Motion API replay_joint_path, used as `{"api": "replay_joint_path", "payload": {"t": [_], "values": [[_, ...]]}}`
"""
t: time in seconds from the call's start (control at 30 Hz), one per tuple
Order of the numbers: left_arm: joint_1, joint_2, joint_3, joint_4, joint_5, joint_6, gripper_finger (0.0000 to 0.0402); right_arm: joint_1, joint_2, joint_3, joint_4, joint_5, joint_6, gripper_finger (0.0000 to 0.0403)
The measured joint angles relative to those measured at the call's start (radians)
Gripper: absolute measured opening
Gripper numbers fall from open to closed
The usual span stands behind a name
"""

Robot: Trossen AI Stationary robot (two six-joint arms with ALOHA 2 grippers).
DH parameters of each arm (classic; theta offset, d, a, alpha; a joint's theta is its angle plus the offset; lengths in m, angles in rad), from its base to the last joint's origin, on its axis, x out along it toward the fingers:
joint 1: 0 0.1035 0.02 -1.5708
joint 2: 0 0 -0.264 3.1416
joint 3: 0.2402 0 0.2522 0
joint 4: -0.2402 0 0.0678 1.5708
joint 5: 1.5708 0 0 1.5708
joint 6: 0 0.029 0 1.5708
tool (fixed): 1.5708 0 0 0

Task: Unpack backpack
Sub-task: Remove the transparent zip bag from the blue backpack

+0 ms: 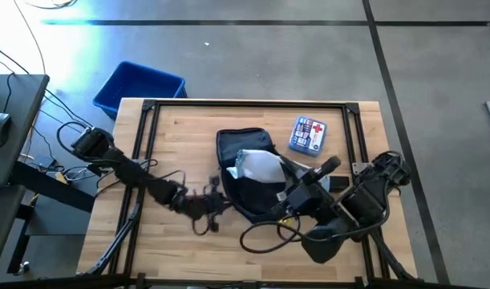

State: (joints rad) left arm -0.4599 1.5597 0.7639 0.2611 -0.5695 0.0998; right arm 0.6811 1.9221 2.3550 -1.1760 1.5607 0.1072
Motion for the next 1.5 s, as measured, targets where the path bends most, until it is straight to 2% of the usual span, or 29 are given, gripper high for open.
{"api": "replay_joint_path", "payload": {"t": [0.07,0.3,0.4,0.63,0.73,0.87,0.97,1.2,1.37,1.5], "values": [[0.077,0.02,0.0,-0.054,0.065,0.017,0.0,0.0,0.0,0.0,0.002,-0.033,0.005,0.0],[0.359,0.071,-0.001,-0.363,0.112,-0.03,0.0,0.0,0.0,0.0,0.003,-0.073,0.008,0.0],[0.445,0.068,-0.001,-0.485,0.023,-0.06,0.0,0.0,0.0,0.0,-0.004,-0.085,0.026,0.0],[0.571,0.056,-0.001,-0.695,-0.353,-0.042,0.0,0.0,0.0,-0.001,-0.018,-0.122,0.054,0.0],[0.595,0.053,-0.001,-0.785,-0.448,-0.105,0.0,0.0,0.001,-0.018,-0.02,-0.123,0.075,0.0],[0.58,-0.001,-0.002,-0.918,-0.566,-0.215,0.0,0.0,0.004,-0.056,-0.022,-0.156,0.081,0.0],[0.536,-0.088,-0.002,-1.002,-0.571,-0.301,0.0,0.0,0.004,-0.085,-0.024,-0.162,0.106,0.0],[0.348,-0.39,-0.002,-1.132,-0.433,-0.44,0.0,0.0,0.003,-0.142,-0.022,-0.25,0.212,0.0],[0.208,-0.608,-0.002,-1.131,-0.404,-0.455,0.0,-0.012,0.004,-0.253,-0.009,-0.328,0.294,0.0],[0.113,-0.764,-0.002,-1.059,-0.361,-0.456,0.0,-0.051,0.005,-0.369,0.084,-0.375,0.256,0.0]]}}
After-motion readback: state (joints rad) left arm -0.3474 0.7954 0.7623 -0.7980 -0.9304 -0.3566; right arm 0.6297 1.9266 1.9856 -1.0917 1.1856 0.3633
